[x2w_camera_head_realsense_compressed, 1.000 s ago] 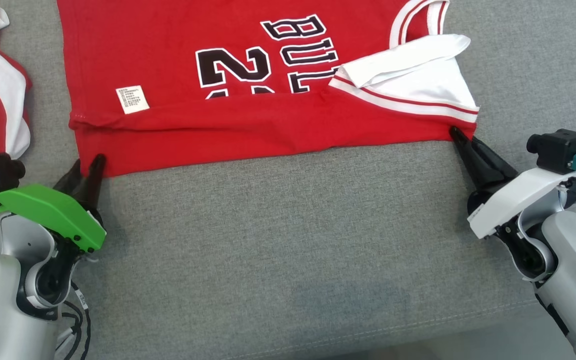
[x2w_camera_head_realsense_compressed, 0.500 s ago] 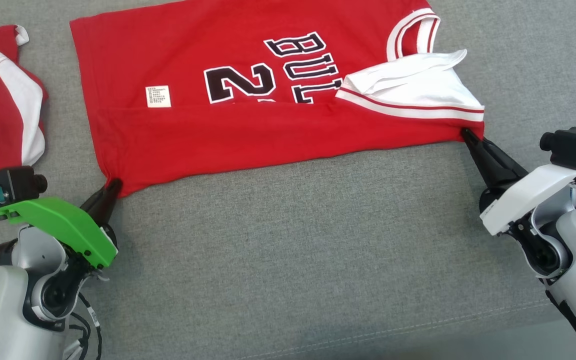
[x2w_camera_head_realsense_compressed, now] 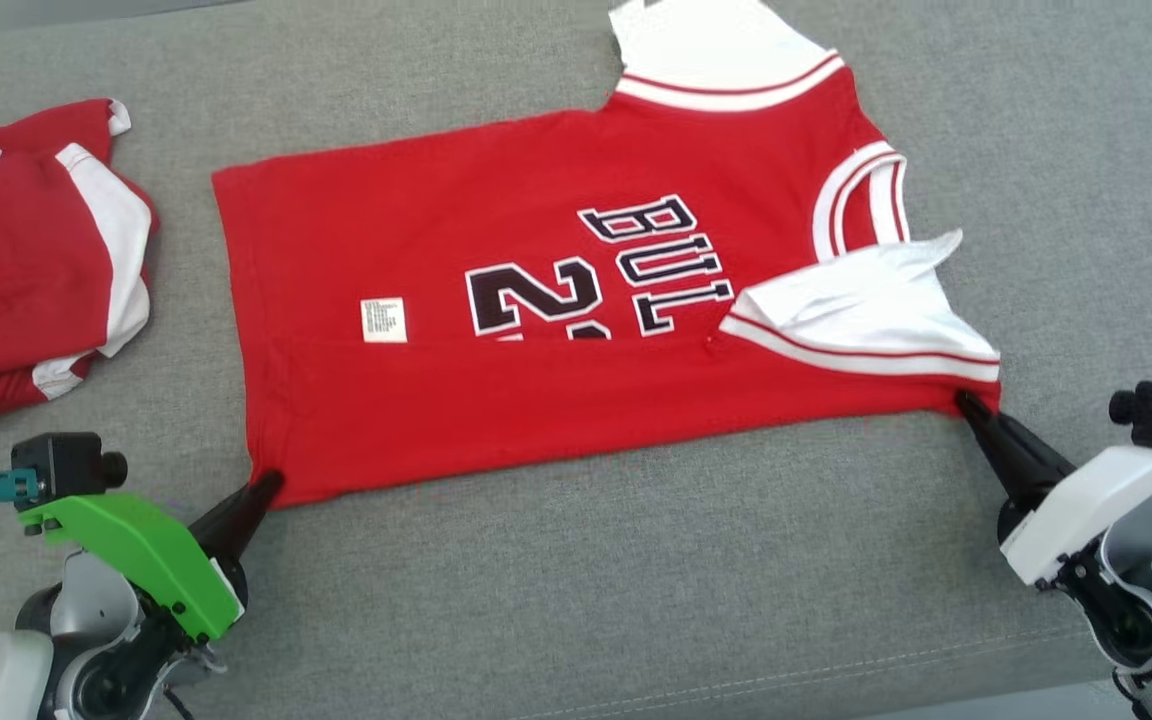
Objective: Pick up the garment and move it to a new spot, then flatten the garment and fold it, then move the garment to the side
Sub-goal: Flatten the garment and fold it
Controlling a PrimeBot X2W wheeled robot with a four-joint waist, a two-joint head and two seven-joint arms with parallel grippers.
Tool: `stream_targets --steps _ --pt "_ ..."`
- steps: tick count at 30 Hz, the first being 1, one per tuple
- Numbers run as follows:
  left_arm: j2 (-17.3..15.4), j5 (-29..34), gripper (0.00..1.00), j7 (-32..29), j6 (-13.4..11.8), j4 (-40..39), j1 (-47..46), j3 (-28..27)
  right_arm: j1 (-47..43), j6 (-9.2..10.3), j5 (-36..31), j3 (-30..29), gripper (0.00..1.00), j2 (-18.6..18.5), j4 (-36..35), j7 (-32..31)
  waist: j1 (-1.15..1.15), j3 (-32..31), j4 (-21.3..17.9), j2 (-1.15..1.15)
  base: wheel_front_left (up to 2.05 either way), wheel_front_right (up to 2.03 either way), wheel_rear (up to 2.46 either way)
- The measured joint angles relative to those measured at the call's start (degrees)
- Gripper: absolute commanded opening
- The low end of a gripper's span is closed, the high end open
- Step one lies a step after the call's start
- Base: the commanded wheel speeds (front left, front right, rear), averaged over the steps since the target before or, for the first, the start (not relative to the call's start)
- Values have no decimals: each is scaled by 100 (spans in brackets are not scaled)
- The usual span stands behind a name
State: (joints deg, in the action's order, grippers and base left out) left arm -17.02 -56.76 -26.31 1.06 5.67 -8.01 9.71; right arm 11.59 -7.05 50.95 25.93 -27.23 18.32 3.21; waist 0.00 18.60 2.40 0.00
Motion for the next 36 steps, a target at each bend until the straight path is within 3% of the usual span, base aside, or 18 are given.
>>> stream_targets --steps 10,22,36 --pt "-511 74 0 -171 -5 -491 849 -212 -866 0 148 -24 0 -275 -520 -124 0 -360 53 0 0 0 0" --pt "-235 -34 0 -94 -115 -850 1321 -201 -1362 115 209 46 0 -334 -985 -182 0 -522 -5 0 0 0 0" --pt "-224 60 0 -35 -260 -1020 1539 -187 -1452 291 108 98 0 -421 -1211 -283 0 -591 -33 0 0 0 0"
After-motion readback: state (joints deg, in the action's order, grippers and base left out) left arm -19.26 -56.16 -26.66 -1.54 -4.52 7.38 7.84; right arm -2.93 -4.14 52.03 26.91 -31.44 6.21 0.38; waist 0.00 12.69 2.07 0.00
